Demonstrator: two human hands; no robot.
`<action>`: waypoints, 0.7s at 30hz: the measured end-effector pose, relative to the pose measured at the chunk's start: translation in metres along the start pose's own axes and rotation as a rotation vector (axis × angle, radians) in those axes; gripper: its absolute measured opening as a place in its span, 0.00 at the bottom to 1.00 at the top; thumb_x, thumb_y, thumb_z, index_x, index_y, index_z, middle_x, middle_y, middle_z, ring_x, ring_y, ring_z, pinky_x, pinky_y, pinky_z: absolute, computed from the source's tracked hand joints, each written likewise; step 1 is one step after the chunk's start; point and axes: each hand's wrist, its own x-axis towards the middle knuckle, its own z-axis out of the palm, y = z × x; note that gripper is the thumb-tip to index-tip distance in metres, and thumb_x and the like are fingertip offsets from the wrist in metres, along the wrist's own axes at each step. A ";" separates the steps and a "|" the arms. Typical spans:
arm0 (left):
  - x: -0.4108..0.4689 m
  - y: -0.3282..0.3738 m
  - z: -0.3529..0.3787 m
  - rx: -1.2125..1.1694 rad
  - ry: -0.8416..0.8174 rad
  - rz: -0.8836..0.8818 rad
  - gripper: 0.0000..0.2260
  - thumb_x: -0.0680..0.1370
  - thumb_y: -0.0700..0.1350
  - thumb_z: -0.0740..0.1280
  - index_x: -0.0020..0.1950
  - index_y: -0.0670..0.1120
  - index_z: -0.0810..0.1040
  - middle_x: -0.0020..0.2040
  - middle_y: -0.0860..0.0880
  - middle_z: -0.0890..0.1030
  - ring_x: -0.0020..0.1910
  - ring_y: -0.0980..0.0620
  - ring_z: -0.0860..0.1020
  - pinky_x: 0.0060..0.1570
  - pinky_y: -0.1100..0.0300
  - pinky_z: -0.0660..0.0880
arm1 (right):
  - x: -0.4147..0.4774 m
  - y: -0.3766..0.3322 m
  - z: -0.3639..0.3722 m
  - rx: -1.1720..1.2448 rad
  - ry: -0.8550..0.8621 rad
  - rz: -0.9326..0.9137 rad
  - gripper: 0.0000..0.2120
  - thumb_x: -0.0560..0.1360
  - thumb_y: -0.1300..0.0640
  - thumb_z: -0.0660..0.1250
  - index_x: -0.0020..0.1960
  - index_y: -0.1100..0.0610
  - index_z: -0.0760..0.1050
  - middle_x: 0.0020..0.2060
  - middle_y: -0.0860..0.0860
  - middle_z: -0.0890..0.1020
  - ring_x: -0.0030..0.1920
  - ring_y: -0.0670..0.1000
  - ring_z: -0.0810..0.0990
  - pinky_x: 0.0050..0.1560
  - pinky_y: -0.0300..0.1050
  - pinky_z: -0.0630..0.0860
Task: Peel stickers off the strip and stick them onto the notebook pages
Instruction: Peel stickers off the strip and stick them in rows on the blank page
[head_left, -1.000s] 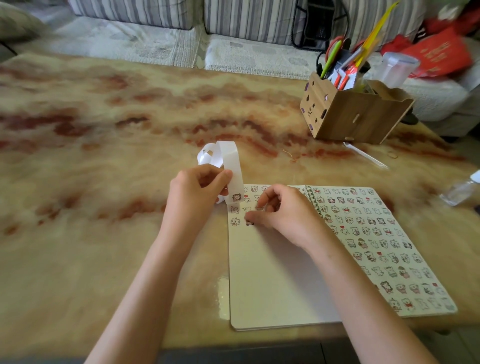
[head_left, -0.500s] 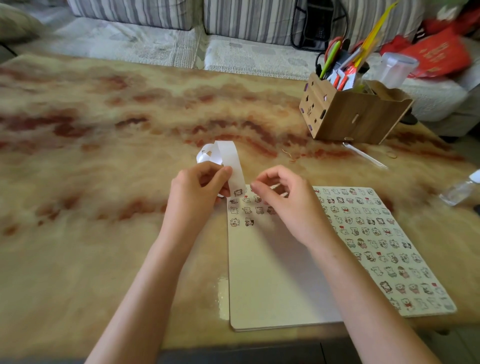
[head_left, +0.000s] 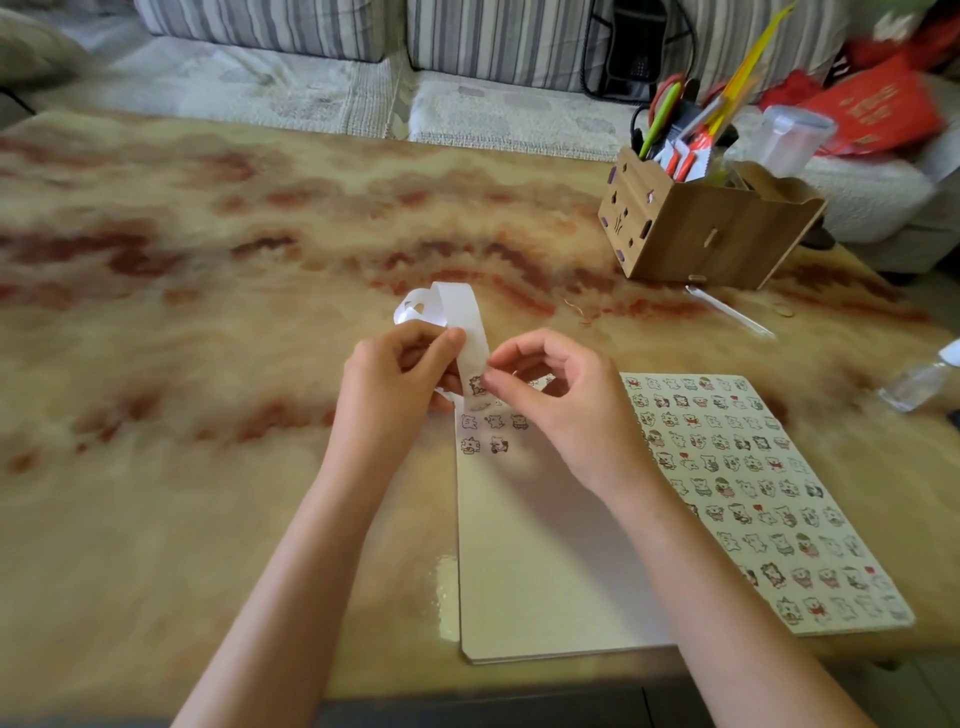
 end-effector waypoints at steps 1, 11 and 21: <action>0.000 0.000 0.000 -0.002 -0.001 0.002 0.08 0.78 0.45 0.67 0.42 0.42 0.81 0.32 0.49 0.83 0.29 0.58 0.80 0.33 0.66 0.76 | 0.000 0.000 0.000 0.001 0.002 -0.001 0.05 0.71 0.61 0.73 0.41 0.53 0.80 0.37 0.45 0.83 0.38 0.44 0.78 0.38 0.38 0.72; -0.001 0.003 0.000 -0.057 -0.121 -0.034 0.15 0.78 0.50 0.64 0.42 0.40 0.83 0.37 0.47 0.85 0.39 0.52 0.83 0.44 0.58 0.79 | 0.003 0.001 0.000 0.027 0.088 -0.003 0.06 0.72 0.62 0.73 0.41 0.52 0.80 0.34 0.43 0.82 0.35 0.39 0.78 0.36 0.32 0.71; -0.003 0.003 -0.001 -0.037 -0.147 -0.022 0.06 0.76 0.44 0.68 0.43 0.44 0.83 0.36 0.50 0.85 0.37 0.57 0.83 0.38 0.67 0.77 | 0.002 0.001 -0.001 0.003 0.093 -0.017 0.05 0.72 0.63 0.72 0.42 0.54 0.81 0.35 0.44 0.82 0.36 0.40 0.78 0.37 0.36 0.74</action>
